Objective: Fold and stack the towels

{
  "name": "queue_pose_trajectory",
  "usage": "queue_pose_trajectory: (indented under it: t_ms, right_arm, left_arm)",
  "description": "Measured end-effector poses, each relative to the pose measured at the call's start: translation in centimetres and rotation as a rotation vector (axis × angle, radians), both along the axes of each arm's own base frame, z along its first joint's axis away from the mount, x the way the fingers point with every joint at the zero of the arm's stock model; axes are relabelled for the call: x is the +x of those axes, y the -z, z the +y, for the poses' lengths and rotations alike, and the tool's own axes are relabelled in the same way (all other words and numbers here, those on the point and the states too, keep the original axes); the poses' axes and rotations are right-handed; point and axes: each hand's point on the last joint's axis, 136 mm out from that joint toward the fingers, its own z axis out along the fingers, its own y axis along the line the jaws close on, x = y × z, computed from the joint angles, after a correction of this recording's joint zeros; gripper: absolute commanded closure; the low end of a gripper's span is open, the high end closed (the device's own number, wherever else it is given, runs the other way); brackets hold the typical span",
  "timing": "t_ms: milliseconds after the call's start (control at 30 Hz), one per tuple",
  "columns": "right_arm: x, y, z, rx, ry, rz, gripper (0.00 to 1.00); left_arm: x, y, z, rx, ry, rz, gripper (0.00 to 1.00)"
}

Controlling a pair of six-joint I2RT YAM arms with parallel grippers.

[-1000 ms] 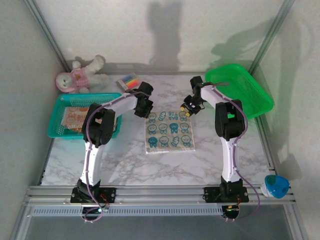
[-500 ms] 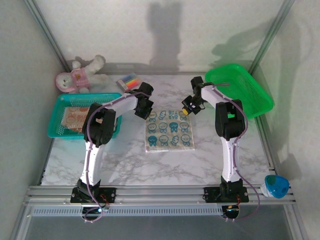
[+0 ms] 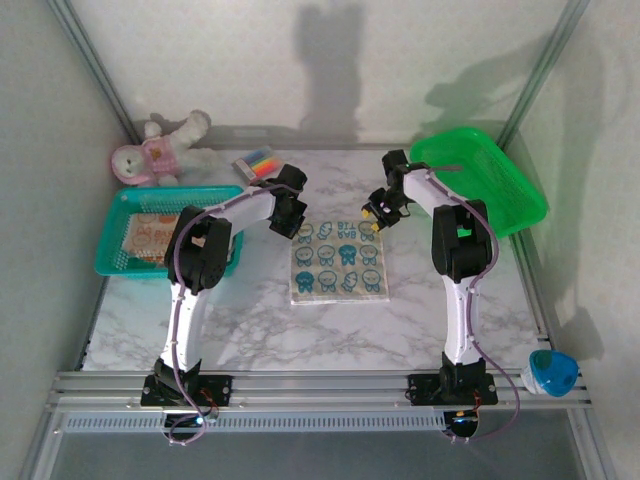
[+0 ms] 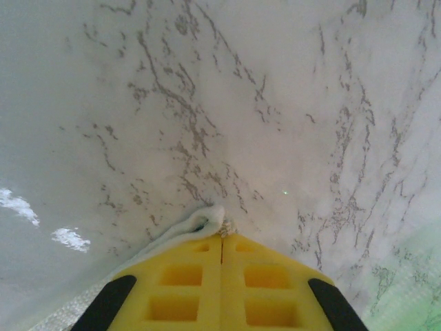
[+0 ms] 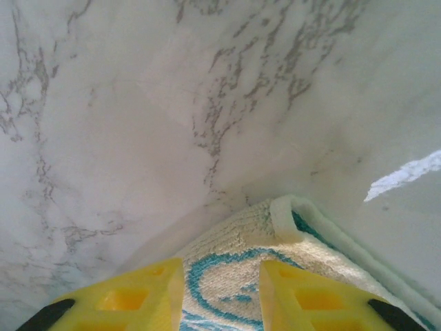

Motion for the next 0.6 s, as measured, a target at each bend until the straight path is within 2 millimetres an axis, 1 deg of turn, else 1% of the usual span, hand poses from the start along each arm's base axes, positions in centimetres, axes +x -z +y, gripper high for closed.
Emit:
queue_pose_trajectory:
  t_ms: [200,367,500,600]
  right_arm:
    - [0.27,-0.08,-0.73,-0.030,0.102,0.017,0.68]
    - [0.11,-0.08,-1.05,-0.043,0.160,0.047,0.67]
    - [0.83,-0.40,-1.03,-0.047,0.191,0.051,0.65]
    - [0.88,-0.28,-1.09,-0.050,0.210,0.065,0.64]
  left_arm:
    - [-0.01,0.05,0.01,-0.001,0.002,-0.005,1.00]
    - [0.05,0.02,-0.07,-0.003,0.004,-0.010,1.00]
    - [0.07,0.01,-0.09,-0.004,0.005,-0.011,1.00]
    - [0.06,0.03,-0.08,-0.005,0.005,-0.010,1.00]
